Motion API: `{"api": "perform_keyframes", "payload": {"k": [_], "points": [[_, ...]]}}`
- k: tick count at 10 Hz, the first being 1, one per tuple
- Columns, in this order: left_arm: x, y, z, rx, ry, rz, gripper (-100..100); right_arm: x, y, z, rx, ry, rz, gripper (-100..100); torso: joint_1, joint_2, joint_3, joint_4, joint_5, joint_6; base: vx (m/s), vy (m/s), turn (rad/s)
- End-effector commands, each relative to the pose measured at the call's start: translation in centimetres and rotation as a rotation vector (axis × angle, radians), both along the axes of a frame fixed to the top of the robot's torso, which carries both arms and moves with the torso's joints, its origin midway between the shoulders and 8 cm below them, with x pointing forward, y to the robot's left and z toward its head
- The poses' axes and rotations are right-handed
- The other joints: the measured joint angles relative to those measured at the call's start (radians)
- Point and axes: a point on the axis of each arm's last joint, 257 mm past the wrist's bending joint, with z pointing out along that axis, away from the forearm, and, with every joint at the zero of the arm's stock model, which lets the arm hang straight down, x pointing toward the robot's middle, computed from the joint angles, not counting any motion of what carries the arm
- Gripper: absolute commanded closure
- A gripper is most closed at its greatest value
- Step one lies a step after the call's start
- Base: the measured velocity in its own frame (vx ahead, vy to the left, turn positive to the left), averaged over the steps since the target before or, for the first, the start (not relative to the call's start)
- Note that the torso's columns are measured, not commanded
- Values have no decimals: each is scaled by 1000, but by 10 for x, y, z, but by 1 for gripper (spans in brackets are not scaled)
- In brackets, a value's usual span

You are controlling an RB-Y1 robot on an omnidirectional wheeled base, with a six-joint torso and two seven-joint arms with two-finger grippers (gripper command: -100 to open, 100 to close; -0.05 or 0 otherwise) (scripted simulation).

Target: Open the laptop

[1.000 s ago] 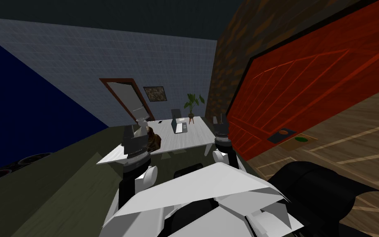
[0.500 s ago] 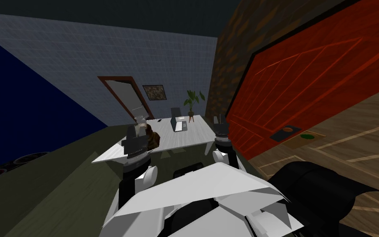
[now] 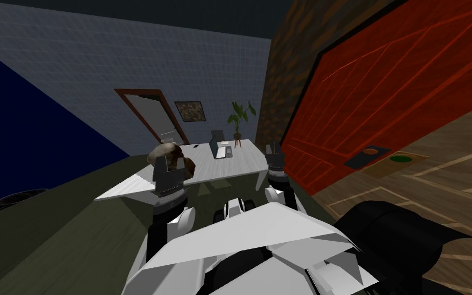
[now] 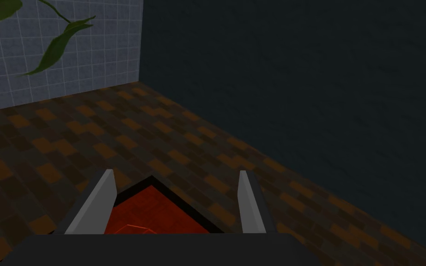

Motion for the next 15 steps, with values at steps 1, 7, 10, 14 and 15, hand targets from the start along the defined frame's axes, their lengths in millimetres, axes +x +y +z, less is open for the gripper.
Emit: {"api": "perform_keyframes", "payload": {"k": [1,7,10,14,15], "points": [[11,-8,-11,79,47,-25,-100,0,0,0,0,0,0,0,0,9,-19,10,0,0,1,31,-107],[51,-5,-52,197,202,-16,-100,0,0,0,0,0,0,0,-1,13,-25,14,0,0,3,48,-182],[71,3,-74,232,284,8,-100,0,0,0,0,0,0,0,0,13,-25,14,0,0,1,57,-198],[95,18,-102,280,386,45,-100,0,0,0,0,0,0,0,-1,13,-25,14,0,0,-4,49,-179],[100,22,-109,293,410,55,-100,0,0,0,0,0,0,0,-1,13,-25,14,0,0,-8,49,-187]]}}
